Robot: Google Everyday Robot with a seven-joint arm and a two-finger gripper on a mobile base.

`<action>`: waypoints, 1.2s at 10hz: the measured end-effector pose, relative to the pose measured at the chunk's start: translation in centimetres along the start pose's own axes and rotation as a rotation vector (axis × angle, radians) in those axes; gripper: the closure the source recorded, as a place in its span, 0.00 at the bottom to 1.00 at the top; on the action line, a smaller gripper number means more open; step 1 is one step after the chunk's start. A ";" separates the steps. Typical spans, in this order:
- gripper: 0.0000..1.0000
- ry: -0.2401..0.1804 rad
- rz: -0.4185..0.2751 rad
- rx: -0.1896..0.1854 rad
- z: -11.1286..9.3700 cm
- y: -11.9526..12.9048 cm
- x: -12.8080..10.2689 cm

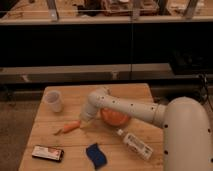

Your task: Drag the pepper across the table

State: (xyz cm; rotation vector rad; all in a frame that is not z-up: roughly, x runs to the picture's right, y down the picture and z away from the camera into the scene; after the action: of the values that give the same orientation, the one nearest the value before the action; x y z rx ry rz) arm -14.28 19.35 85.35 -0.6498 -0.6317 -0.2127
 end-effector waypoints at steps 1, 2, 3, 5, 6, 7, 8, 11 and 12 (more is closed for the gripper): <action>0.99 0.003 0.005 0.003 -0.4 0.4 0.5; 0.99 0.006 0.005 0.006 -0.6 0.9 0.7; 0.99 0.007 0.001 0.005 -0.5 1.0 0.4; 0.99 0.008 0.004 0.008 -0.6 1.2 0.4; 0.99 0.011 0.005 0.011 -0.8 1.5 0.5; 0.99 0.012 0.007 0.014 -1.1 1.9 0.7; 0.99 0.016 0.012 0.016 -1.3 2.2 1.2; 0.99 0.021 0.014 0.023 -1.5 2.9 1.0; 0.99 0.024 0.016 0.029 -1.7 3.3 1.2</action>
State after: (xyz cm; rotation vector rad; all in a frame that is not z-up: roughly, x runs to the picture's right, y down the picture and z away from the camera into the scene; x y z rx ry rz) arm -11.31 20.91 83.37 -0.6237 -0.6051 -0.1964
